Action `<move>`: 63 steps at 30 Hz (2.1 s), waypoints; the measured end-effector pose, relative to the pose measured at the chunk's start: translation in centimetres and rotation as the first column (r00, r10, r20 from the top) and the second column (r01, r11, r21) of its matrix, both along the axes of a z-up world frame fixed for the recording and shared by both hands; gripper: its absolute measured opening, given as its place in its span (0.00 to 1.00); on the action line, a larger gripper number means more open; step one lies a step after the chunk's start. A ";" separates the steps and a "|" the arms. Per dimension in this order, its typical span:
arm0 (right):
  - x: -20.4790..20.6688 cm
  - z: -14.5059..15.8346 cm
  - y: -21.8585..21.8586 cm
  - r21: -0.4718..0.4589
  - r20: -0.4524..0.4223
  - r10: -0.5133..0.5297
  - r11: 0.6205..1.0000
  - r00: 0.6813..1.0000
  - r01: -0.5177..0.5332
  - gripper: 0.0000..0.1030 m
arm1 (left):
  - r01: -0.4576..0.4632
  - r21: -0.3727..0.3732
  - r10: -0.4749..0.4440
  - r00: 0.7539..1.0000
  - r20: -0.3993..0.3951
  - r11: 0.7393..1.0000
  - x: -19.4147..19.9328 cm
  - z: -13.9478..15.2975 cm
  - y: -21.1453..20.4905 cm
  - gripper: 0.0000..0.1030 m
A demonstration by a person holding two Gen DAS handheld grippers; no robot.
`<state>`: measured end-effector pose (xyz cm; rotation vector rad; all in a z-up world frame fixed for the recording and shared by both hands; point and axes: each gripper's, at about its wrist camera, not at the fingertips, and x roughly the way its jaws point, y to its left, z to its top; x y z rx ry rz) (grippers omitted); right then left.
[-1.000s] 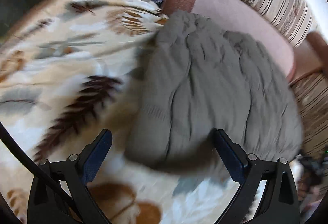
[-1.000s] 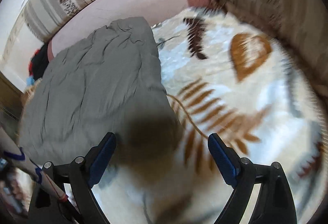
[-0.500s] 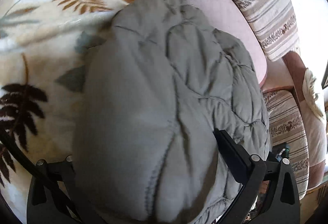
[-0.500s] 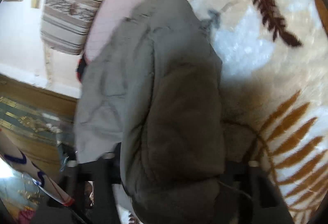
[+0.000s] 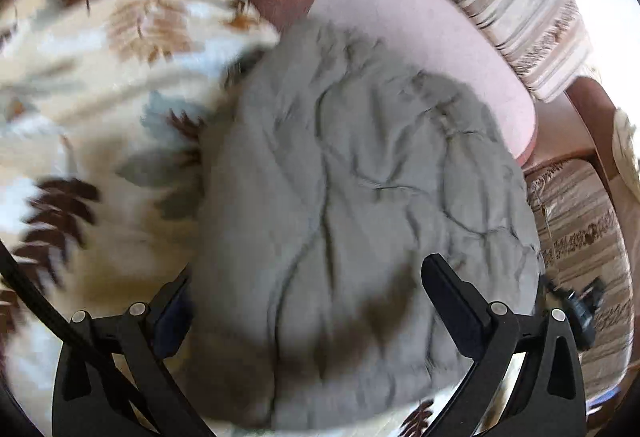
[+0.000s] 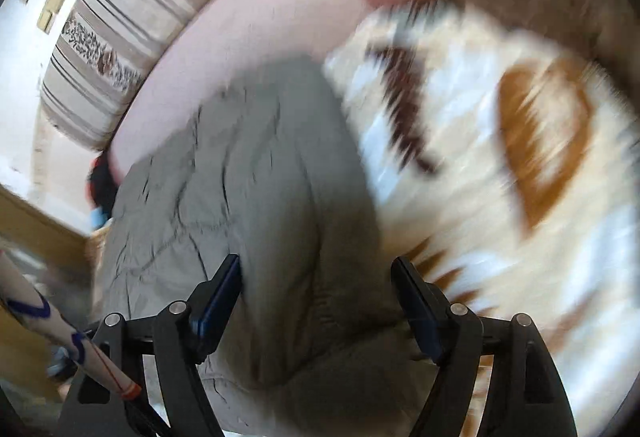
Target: Fold large clothes
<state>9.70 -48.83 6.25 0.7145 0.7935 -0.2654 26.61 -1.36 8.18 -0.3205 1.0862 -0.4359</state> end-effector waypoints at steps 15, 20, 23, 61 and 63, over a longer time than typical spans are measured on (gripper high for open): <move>3.4 4.4 19.6 -0.285 -0.045 0.365 0.887 0.930 -0.362 0.46 | -0.294 0.323 0.105 0.863 0.494 0.900 -15.7 8.1 2.0 1.00; 7.7 1.3 22.1 -0.327 -0.151 0.361 0.860 0.920 -0.391 0.51 | -0.309 0.304 0.122 0.854 0.506 0.901 -17.8 8.3 2.1 1.00; 6.0 2.4 21.8 -0.317 -0.113 0.355 0.872 0.928 -0.373 0.51 | -0.312 0.306 0.112 0.841 0.529 0.899 -19.7 8.8 2.0 1.00; -16.2 -0.2 25.5 -0.417 -0.205 0.265 0.848 0.942 -0.329 0.76 | -0.073 0.313 0.001 0.975 0.224 0.947 -29.3 3.1 -4.7 1.00; -16.3 -0.2 25.5 -0.416 -0.204 0.262 0.849 0.943 -0.326 0.76 | -0.065 0.314 -0.006 0.975 0.221 0.947 -29.5 3.0 -4.9 1.00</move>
